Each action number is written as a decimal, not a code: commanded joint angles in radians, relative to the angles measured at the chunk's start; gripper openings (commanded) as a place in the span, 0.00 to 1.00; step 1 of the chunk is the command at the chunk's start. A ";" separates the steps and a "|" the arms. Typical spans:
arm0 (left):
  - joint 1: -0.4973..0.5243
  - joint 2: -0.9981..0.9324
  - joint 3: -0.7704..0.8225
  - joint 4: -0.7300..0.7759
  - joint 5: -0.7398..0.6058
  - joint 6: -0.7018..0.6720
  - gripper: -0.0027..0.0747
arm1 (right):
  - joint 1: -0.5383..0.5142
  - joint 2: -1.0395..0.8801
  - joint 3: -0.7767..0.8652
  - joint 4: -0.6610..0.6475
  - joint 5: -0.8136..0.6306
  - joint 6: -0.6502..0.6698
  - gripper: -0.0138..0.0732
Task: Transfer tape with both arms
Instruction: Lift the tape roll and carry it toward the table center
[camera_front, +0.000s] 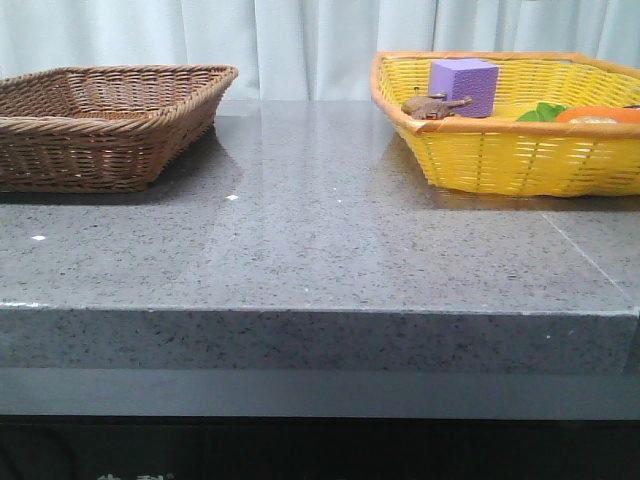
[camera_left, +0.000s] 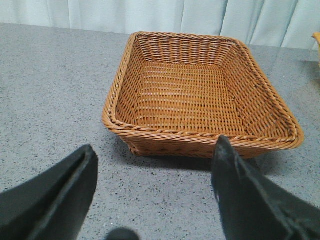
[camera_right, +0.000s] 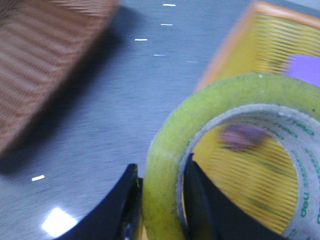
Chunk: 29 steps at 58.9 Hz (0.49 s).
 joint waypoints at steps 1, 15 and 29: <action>0.002 0.009 -0.035 -0.002 -0.081 -0.011 0.65 | 0.062 -0.080 0.009 0.110 -0.070 -0.093 0.17; 0.002 0.009 -0.035 -0.002 -0.081 -0.011 0.65 | 0.255 -0.079 0.161 0.167 -0.073 -0.212 0.18; 0.002 0.009 -0.035 -0.002 -0.081 -0.011 0.65 | 0.324 -0.072 0.285 0.169 -0.063 -0.213 0.18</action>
